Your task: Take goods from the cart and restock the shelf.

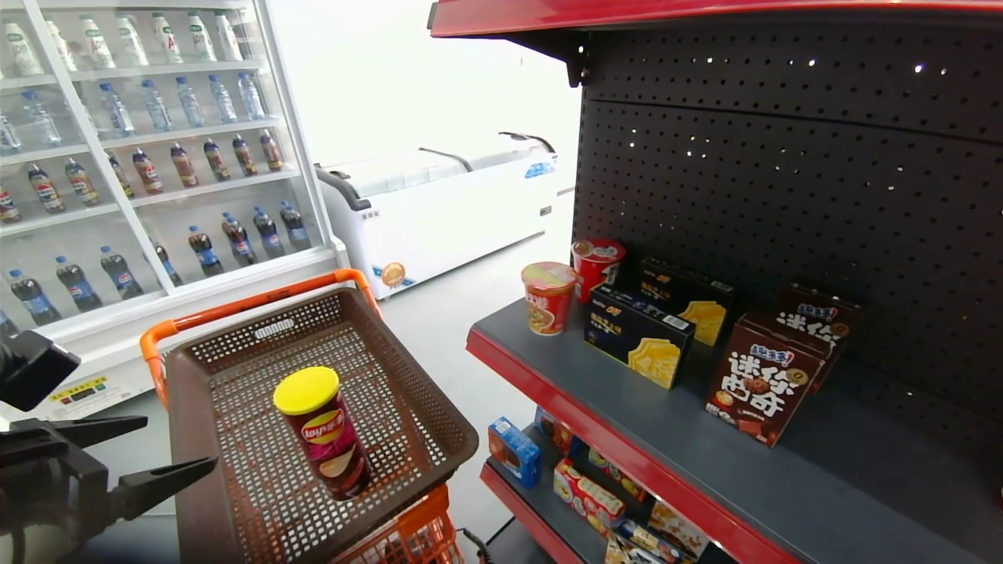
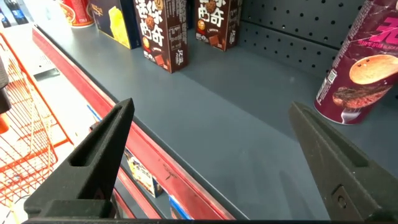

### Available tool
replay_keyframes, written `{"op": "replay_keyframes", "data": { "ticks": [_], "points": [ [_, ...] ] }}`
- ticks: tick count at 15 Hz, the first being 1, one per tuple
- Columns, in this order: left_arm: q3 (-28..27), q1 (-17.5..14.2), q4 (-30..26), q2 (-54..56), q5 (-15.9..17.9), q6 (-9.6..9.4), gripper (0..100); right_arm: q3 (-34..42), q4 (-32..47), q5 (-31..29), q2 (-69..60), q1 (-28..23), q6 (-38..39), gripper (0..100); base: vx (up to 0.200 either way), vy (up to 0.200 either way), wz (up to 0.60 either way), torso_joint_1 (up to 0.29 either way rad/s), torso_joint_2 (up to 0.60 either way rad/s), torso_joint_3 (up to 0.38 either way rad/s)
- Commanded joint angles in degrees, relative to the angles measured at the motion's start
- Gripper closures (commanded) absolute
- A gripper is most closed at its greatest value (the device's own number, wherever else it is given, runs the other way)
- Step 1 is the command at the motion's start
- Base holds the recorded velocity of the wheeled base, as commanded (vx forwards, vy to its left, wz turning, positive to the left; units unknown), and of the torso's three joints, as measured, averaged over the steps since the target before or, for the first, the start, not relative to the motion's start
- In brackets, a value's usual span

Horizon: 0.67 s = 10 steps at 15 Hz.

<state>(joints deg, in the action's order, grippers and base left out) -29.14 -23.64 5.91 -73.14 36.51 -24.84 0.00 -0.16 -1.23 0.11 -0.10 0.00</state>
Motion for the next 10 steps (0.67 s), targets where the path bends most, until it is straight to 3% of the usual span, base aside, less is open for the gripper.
{"op": "replay_keyframes", "data": {
  "ticks": [1, 2, 3, 10],
  "points": [
    [4.4, -0.4, 4.8, -8.8, 0.7, -0.64, 0, 0.0, 0.0, 0.0, 0.0, 0.0, 0.0, 0, 0.000, 0.000, 0.00, 0.000, 0.00, 0.000],
    [7.4, 2.4, 12.3, -13.2, 0.7, -0.56, 0, 0.0, 0.0, 0.0, 0.0, 0.0, 0.0, 0, 0.000, 0.000, 0.00, 0.000, 0.00, 0.000],
    [8.6, 3.3, 15.8, -15.2, 0.7, -0.47, 0, 0.0, 0.0, 0.0, 0.0, 0.0, 0.0, 0, 0.000, 0.000, 0.00, 0.000, 0.00, 0.000],
    [8.2, 7.9, 34.3, -31.5, 0.4, -0.47, 0, 0.0, 0.0, 0.0, 0.0, 0.0, 0.0, 0, 0.000, 0.000, 0.00, 0.000, 0.00, 0.000]
  ]
}}
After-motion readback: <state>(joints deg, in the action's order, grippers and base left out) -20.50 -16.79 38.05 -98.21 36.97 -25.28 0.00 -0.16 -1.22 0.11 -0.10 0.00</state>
